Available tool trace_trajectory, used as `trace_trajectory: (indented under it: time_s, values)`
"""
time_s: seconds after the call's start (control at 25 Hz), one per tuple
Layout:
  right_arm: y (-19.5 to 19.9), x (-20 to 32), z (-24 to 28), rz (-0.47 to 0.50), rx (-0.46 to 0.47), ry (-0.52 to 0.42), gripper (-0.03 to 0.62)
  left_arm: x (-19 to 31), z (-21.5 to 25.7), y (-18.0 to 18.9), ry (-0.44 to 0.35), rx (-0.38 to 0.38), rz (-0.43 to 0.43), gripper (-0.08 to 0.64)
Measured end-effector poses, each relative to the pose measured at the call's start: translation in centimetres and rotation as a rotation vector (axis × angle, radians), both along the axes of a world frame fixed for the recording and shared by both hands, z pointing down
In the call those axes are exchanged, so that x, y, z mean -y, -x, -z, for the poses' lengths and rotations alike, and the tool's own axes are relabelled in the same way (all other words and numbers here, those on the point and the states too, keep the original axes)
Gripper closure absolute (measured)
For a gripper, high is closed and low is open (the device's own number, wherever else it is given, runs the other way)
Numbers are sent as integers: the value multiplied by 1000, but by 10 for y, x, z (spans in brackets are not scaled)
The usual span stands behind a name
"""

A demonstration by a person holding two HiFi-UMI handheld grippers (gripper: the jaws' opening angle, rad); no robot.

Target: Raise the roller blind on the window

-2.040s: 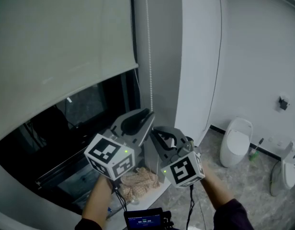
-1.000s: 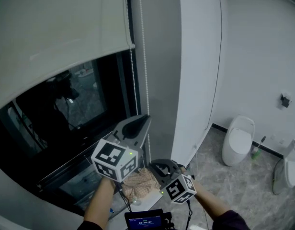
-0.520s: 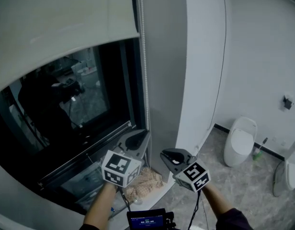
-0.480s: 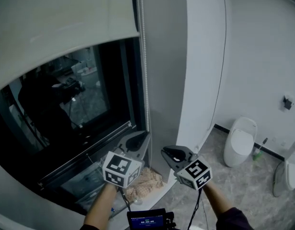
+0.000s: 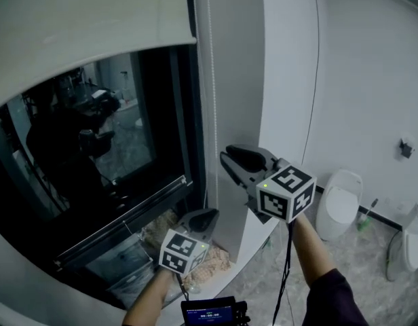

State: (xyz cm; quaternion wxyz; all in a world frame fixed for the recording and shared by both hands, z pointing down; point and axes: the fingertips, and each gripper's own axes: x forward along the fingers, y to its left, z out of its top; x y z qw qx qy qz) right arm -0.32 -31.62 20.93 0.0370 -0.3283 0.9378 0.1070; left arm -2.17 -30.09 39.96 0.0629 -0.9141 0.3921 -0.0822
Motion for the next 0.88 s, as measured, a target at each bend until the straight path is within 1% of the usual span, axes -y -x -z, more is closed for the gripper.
trace_trajectory:
  time_s: [0.16,0.28,0.44,0.56,0.64,0.76,0.84,0.88]
  values:
    - [10,10,18,-12,18,15,534,-3,-29,0,53,13,-4,543]
    - [19,13,18,-3,12,34,534,-6,-45,2,82,20,-4,543]
    - [22,15,17,-10,13,38,535,-7,-64,1,107,57,-6,543]
    - [23,14,10,-31,-17,26,567,-9,-77,2,131,62,-5,542]
    - [25,8,1,-53,-62,-9,572,-11,-86,4,146,90,-10,543]
    - [26,-3,-16,-121,-172,-106,574,-13,-100,8,166,144,-26,541]
    - [22,-4,-22,-157,-197,-149,575,-11,-99,12,156,158,-28,541]
    - [20,-3,-25,-166,-202,-159,575,-11,-93,14,144,152,-27,541]
